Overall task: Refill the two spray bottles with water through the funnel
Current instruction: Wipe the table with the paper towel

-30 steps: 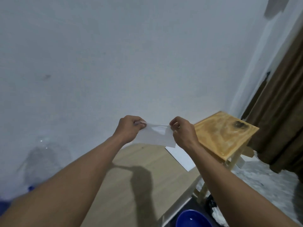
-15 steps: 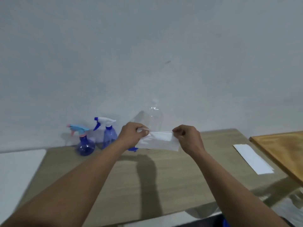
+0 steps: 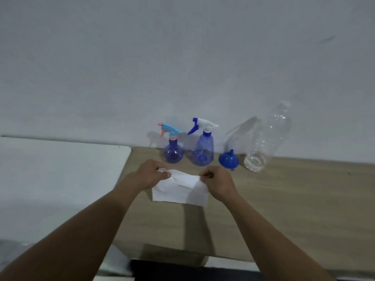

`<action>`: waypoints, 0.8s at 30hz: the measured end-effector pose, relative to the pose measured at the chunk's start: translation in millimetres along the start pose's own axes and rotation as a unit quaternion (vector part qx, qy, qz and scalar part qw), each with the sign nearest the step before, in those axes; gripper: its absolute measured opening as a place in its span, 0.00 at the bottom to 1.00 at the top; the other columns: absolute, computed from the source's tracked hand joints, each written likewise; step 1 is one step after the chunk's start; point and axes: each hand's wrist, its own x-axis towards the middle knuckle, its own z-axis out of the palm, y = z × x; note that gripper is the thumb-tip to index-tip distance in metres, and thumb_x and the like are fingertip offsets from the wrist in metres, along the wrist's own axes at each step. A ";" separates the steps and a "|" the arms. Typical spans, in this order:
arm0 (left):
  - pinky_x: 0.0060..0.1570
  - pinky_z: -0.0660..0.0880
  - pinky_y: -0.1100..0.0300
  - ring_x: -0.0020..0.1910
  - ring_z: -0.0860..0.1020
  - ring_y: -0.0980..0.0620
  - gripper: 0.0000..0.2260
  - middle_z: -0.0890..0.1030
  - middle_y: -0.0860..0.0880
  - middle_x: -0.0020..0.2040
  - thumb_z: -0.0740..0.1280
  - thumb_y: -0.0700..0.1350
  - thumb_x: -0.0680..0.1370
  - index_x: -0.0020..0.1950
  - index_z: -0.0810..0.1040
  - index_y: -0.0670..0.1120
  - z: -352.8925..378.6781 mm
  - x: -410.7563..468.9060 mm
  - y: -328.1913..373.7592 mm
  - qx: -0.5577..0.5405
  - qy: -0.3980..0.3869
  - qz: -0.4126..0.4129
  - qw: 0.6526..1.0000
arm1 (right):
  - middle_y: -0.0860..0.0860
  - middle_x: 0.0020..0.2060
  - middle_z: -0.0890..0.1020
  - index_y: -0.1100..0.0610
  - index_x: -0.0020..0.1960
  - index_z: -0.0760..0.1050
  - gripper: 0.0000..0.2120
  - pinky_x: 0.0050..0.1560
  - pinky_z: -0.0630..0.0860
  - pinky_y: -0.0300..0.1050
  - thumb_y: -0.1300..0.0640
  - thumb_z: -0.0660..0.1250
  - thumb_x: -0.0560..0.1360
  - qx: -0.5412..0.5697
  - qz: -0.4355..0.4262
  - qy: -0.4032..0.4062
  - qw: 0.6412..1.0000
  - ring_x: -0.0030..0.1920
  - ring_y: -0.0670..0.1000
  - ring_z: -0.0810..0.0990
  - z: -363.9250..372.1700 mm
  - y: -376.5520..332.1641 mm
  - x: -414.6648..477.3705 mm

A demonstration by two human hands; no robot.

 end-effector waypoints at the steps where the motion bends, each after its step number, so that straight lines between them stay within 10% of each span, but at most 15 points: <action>1: 0.45 0.72 0.60 0.45 0.79 0.51 0.10 0.85 0.47 0.48 0.75 0.46 0.74 0.52 0.86 0.43 -0.5 6.1 -12.8 0.002 -0.004 -0.012 1.000 | 0.47 0.39 0.82 0.57 0.46 0.85 0.06 0.36 0.67 0.25 0.65 0.70 0.75 -0.004 0.007 -0.006 1.000 0.42 0.46 0.79 13.1 0.2 5.8; 6: 0.55 0.77 0.55 0.49 0.81 0.53 0.12 0.84 0.55 0.53 0.72 0.59 0.71 0.51 0.83 0.57 9.3 37.0 -61.4 0.063 0.007 -0.050 0.997 | 0.50 0.46 0.86 0.55 0.49 0.84 0.09 0.47 0.76 0.38 0.64 0.66 0.77 -0.034 0.042 0.012 0.998 0.48 0.50 0.83 62.7 4.1 34.7; 13: 0.65 0.74 0.50 0.63 0.78 0.46 0.18 0.80 0.48 0.65 0.66 0.50 0.79 0.69 0.76 0.49 40.3 37.9 -86.8 0.221 0.112 0.109 0.963 | 0.52 0.61 0.79 0.56 0.63 0.76 0.16 0.66 0.69 0.45 0.63 0.68 0.76 -0.208 -0.091 0.014 0.974 0.64 0.53 0.75 102.1 11.2 34.8; 20: 0.77 0.46 0.50 0.81 0.51 0.53 0.33 0.52 0.51 0.81 0.34 0.62 0.81 0.81 0.53 0.47 46.3 27.7 -120.7 0.357 -0.044 0.190 0.914 | 0.62 0.76 0.65 0.63 0.76 0.64 0.24 0.79 0.54 0.57 0.54 0.56 0.83 -0.265 -0.122 -0.083 0.953 0.78 0.59 0.61 134.2 33.3 20.3; 24: 0.78 0.48 0.44 0.81 0.49 0.51 0.32 0.48 0.49 0.81 0.33 0.60 0.81 0.81 0.47 0.47 48.2 31.9 -119.8 0.388 -0.046 0.180 0.903 | 0.64 0.74 0.69 0.65 0.75 0.66 0.30 0.74 0.58 0.59 0.47 0.46 0.83 -0.293 -0.130 -0.082 0.944 0.76 0.62 0.67 137.4 36.5 18.9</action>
